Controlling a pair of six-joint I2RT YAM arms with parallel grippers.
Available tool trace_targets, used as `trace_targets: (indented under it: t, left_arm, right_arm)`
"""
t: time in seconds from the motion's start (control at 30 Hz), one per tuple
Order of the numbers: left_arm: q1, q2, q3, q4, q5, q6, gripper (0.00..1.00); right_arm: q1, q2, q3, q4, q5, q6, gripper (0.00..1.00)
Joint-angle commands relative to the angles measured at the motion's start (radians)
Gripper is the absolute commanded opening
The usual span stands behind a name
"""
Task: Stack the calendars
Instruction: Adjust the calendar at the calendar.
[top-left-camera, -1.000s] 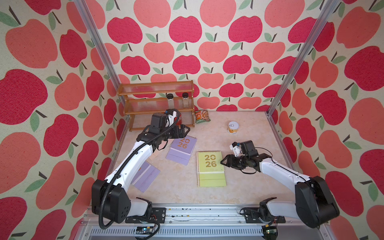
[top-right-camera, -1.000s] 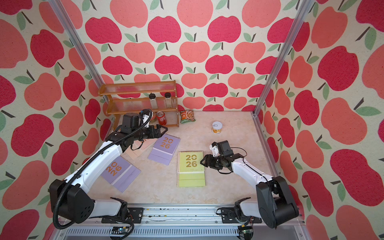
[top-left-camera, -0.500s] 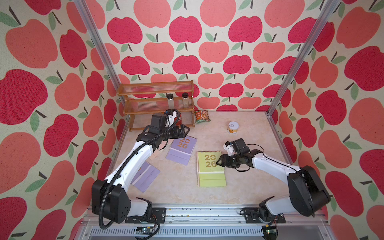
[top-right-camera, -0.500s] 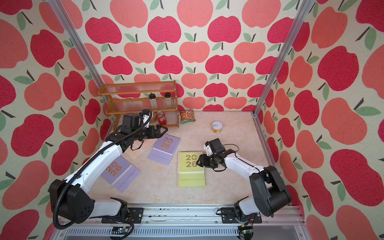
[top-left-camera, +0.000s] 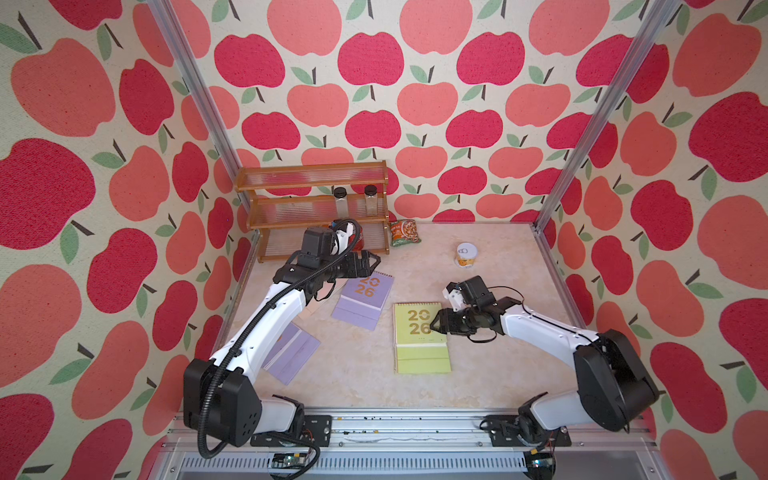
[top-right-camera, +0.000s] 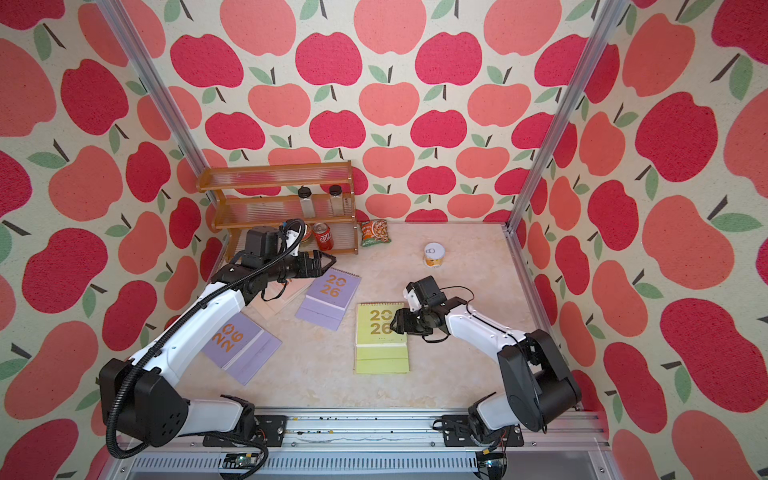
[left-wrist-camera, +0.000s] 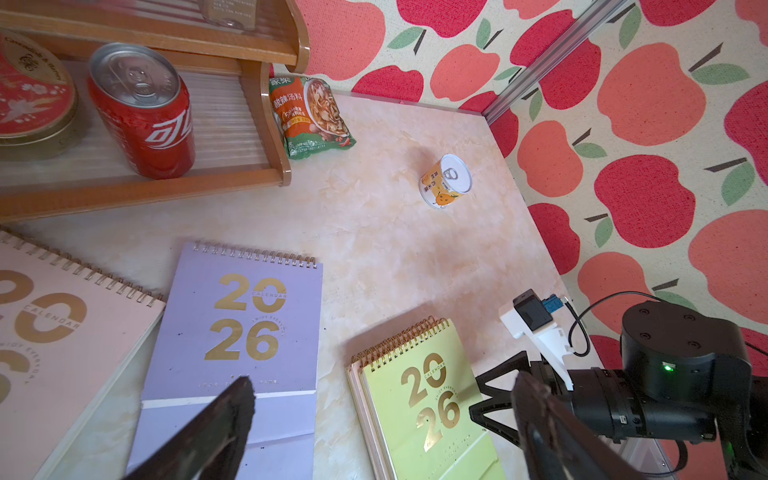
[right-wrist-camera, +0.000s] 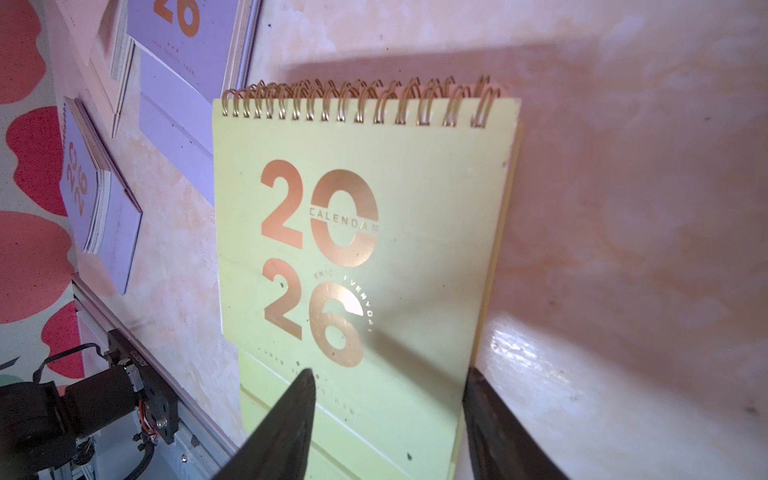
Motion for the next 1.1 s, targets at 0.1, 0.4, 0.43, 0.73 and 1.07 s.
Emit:
trace_targets:
  t: [0.1, 0.4, 0.43, 0.73, 1.07]
  left_arm:
    - [0.007, -0.009, -0.023, -0.005, 0.013, 0.016, 0.94]
    - [0.011, -0.013, -0.030, -0.009, 0.015, 0.020, 0.94]
    - [0.013, -0.013, -0.031, -0.007, 0.014, 0.020, 0.94]
    - [0.013, -0.012, -0.035, 0.000, 0.023, 0.016, 0.95]
    - [0.014, -0.023, -0.044, -0.001, 0.023, 0.018, 0.94]
  right_arm:
    - [0.014, 0.015, 0.033, -0.023, 0.008, 0.005, 0.59]
    - [0.014, -0.025, -0.012, -0.087, 0.067, 0.021, 0.60]
    - [0.015, -0.035, -0.025, -0.086, 0.065, 0.024, 0.60]
    - [0.062, -0.071, -0.072, -0.073, 0.062, 0.066, 0.60]
    - [0.121, -0.049, -0.049, -0.070, 0.081, 0.087, 0.59]
